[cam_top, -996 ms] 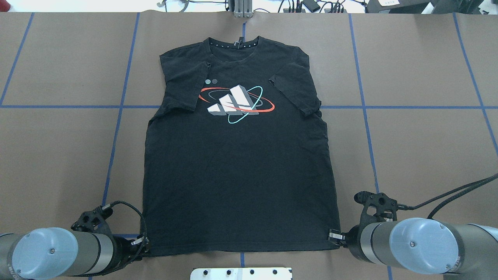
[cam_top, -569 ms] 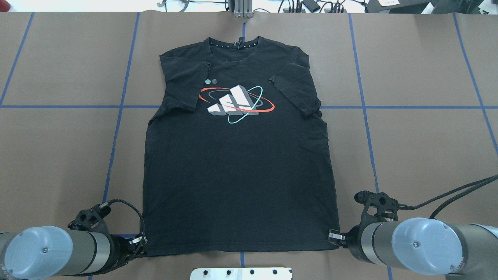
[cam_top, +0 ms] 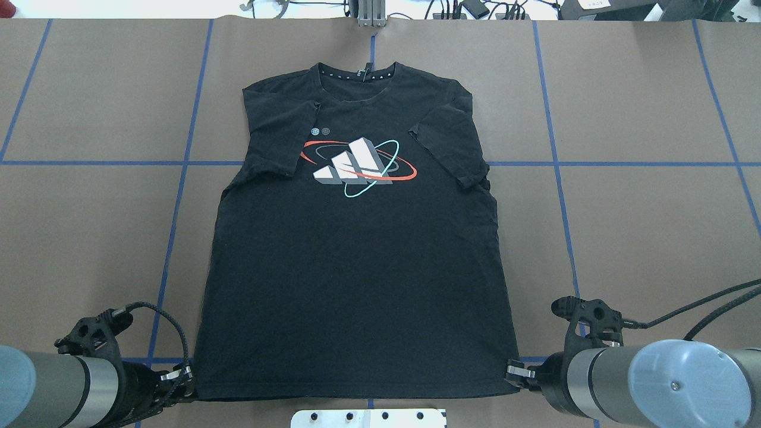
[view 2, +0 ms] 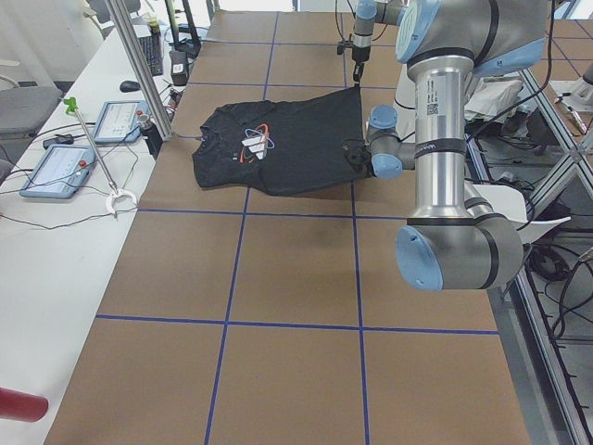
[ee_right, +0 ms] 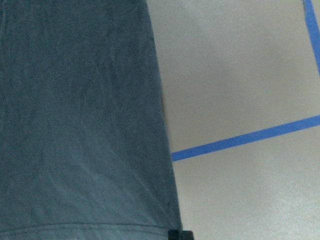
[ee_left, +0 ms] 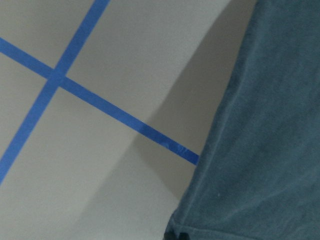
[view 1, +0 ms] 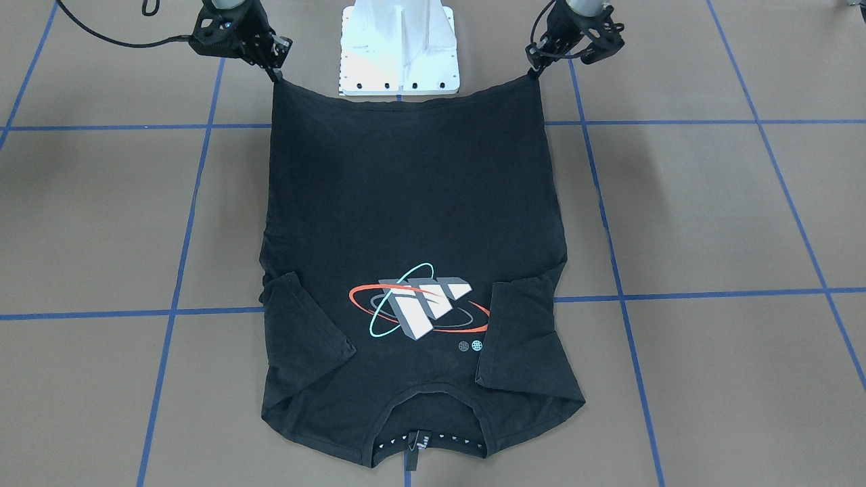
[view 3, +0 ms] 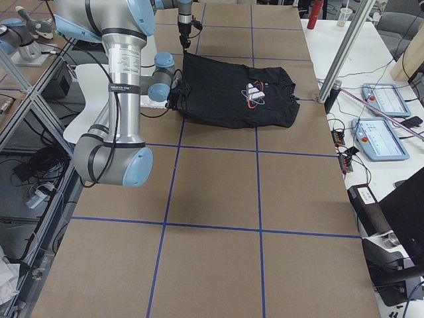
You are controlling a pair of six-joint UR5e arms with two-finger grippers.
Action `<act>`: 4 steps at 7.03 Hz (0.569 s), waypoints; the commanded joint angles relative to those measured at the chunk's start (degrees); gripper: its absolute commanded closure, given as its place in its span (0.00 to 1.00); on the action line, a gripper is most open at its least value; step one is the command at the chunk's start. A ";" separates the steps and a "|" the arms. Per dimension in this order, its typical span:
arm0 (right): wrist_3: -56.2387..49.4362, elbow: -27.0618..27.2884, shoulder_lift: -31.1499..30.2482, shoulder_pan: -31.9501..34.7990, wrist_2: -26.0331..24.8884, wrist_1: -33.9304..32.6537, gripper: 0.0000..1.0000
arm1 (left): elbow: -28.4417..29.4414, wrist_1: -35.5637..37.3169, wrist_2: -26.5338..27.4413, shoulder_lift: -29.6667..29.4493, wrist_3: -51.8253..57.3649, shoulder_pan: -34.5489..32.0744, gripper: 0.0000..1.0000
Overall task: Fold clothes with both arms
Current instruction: 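Grasp both hem corners with the left and right grippers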
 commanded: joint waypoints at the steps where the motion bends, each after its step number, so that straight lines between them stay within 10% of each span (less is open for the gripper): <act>1: 0.31 3.57 -1.52 -0.67 1.52 -2.51 1.00 | -3.68 0.00 -2.34 0.82 0.50 -1.07 1.00; 4: 0.40 4.11 -0.82 1.69 1.61 -2.87 1.00 | -3.96 -0.18 -8.40 -3.20 6.10 -10.34 1.00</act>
